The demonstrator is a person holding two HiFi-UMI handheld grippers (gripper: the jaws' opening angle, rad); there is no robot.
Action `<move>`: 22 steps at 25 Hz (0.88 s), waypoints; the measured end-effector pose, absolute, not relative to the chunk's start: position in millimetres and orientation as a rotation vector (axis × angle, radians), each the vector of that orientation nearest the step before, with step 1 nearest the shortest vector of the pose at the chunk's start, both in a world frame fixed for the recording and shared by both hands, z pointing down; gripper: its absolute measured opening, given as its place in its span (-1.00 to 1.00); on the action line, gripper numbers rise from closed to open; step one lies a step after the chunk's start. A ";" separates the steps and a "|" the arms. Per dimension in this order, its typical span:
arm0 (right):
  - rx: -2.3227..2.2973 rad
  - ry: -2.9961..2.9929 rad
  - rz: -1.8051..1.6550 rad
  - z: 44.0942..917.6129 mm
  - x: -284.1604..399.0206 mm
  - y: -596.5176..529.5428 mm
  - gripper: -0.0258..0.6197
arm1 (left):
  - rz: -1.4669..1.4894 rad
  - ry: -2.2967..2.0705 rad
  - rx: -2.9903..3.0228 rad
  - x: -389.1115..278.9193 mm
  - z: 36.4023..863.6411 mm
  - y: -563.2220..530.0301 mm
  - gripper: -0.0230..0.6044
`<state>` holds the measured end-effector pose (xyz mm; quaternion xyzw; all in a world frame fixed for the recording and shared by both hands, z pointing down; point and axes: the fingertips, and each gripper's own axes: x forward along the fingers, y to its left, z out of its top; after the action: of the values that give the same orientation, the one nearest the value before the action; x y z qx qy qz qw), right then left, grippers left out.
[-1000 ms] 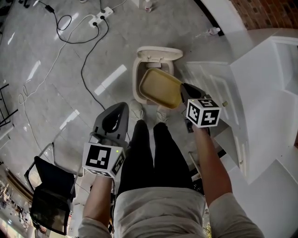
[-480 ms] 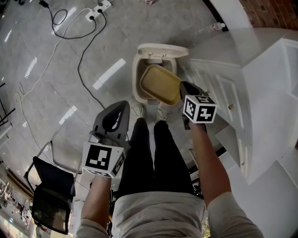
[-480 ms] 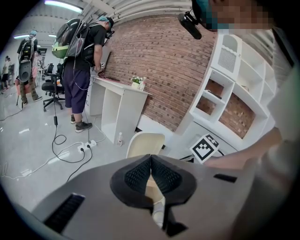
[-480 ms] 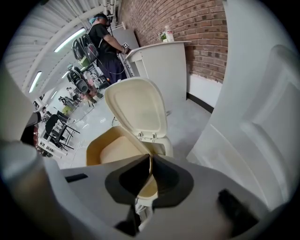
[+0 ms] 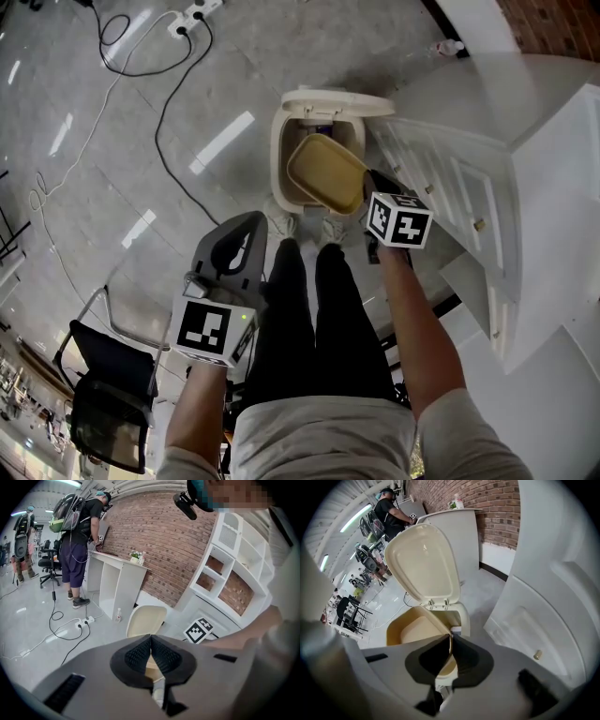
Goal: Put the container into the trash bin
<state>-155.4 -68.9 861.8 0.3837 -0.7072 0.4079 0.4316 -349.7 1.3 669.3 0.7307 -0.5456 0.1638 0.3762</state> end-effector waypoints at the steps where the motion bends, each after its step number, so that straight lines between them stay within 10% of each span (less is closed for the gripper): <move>1: 0.956 -1.757 1.019 866.0 -155.3 -67.6 -0.80 | 0.413 -1.399 1.871 -350.4 671.1 0.0 -0.88; 22: 1.004 -1.685 1.040 914.7 -158.6 -63.5 -0.80 | 0.422 -1.378 1.855 -352.2 709.3 6.9 -0.88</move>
<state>-158.6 -63.5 914.7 0.4049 -0.6799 0.4197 0.4446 -352.2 6.9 709.3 0.7284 -0.5411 0.1659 0.3862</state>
